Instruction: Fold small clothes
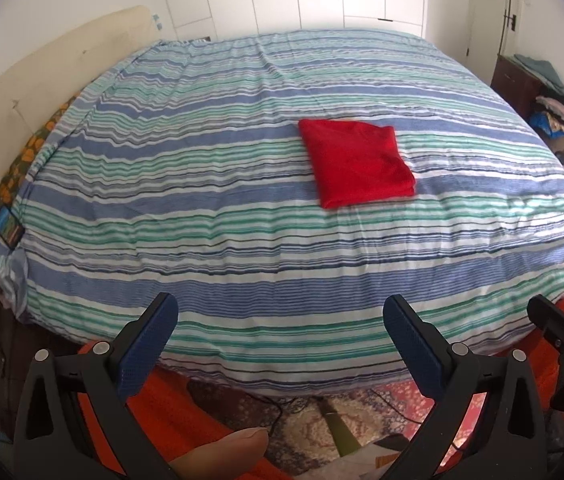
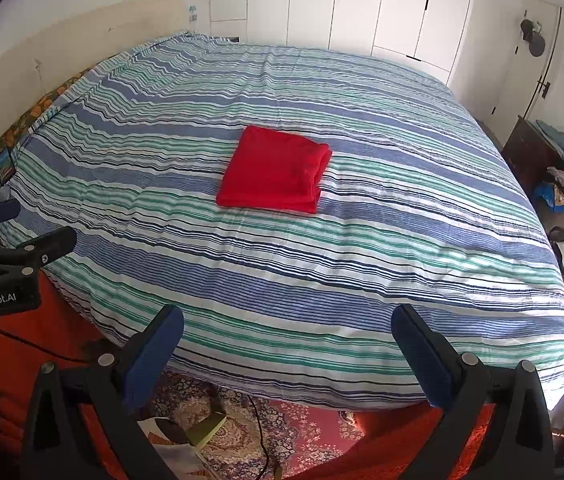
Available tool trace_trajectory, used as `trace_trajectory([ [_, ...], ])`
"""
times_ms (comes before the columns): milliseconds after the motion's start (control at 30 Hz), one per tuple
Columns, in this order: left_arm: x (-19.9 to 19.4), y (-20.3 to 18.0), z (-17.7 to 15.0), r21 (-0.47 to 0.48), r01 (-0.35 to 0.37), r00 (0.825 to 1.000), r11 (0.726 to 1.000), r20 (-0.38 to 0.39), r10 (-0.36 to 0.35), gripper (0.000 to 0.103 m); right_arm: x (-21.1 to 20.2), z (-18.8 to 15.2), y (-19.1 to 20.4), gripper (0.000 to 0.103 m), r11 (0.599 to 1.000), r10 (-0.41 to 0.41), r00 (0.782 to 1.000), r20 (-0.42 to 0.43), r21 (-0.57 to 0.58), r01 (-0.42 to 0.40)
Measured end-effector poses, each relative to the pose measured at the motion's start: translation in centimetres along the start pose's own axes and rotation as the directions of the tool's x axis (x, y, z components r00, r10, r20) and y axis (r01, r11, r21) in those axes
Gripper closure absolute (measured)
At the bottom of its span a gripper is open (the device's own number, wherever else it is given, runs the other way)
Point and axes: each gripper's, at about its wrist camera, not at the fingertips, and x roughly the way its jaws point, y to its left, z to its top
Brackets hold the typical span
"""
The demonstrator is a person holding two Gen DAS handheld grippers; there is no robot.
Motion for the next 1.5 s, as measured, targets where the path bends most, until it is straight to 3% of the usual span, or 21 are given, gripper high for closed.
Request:
trace_trajectory([
  [433, 0.1, -0.1, 0.1, 0.027, -0.027, 1.0, 0.999, -0.003, 0.028, 0.001, 0.0, 0.9, 0.5, 0.001, 0.999, 0.028, 1.0, -0.012, -0.027, -0.028],
  [867, -0.7, -0.2, 0.1, 0.03, 0.003, 1.0, 1.0, 0.004, -0.003, 0.001, -1.0, 1.3, 0.9, 0.001, 0.999, 0.022, 1.0, -0.007, -0.044, -0.022],
  [1500, -1.0, -0.7, -0.1, 0.048, -0.009, 1.0, 0.999, 0.018, 0.008, 0.001, -1.4, 1.4, 1.1, 0.001, 0.998, 0.018, 1.0, 0.001, -0.052, -0.018],
])
